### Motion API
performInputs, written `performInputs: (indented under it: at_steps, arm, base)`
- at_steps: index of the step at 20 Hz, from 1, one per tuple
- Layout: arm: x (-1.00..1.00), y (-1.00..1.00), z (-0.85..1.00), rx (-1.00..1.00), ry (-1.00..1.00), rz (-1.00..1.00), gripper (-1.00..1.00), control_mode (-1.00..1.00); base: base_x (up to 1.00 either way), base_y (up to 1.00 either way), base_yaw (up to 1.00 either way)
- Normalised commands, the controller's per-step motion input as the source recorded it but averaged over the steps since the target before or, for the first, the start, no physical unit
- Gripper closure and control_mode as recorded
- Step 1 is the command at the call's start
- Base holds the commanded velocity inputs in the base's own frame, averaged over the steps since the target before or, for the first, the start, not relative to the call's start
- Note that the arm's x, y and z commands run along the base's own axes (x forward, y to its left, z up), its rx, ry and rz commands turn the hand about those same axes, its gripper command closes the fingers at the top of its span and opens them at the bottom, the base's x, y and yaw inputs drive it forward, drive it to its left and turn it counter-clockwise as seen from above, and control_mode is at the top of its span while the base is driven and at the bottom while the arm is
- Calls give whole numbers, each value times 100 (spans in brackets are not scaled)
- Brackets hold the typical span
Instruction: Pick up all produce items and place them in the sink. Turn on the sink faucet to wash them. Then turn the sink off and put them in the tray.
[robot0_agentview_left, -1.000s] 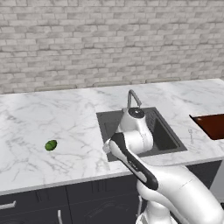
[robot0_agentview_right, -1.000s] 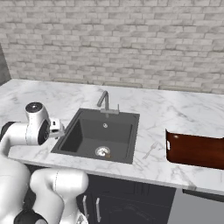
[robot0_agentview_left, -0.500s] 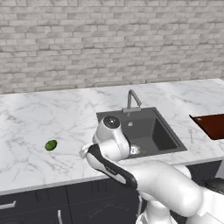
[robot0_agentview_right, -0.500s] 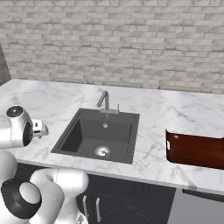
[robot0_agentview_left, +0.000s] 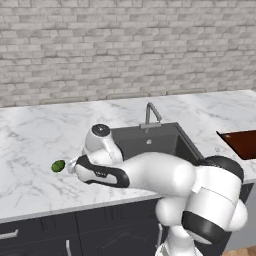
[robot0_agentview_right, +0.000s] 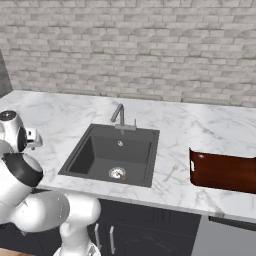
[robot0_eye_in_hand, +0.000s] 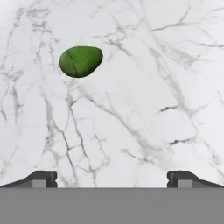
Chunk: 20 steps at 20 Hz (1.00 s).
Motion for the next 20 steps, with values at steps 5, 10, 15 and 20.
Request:
performInputs:
  at_steps: [5,10,15,20]
  arm:
    - [23,56,8,0,7,-4,-100,-100]
    - [15,43,4,0,7,-9,-100,-100]
    - [5,34,-2,0,2,-12,-100,-100]
    - [5,11,-8,0,0,-14,-100,-100]
  base:
    - [0,0,0]
    - [0,0,0]
    - [0,0,0]
    - [0,0,0]
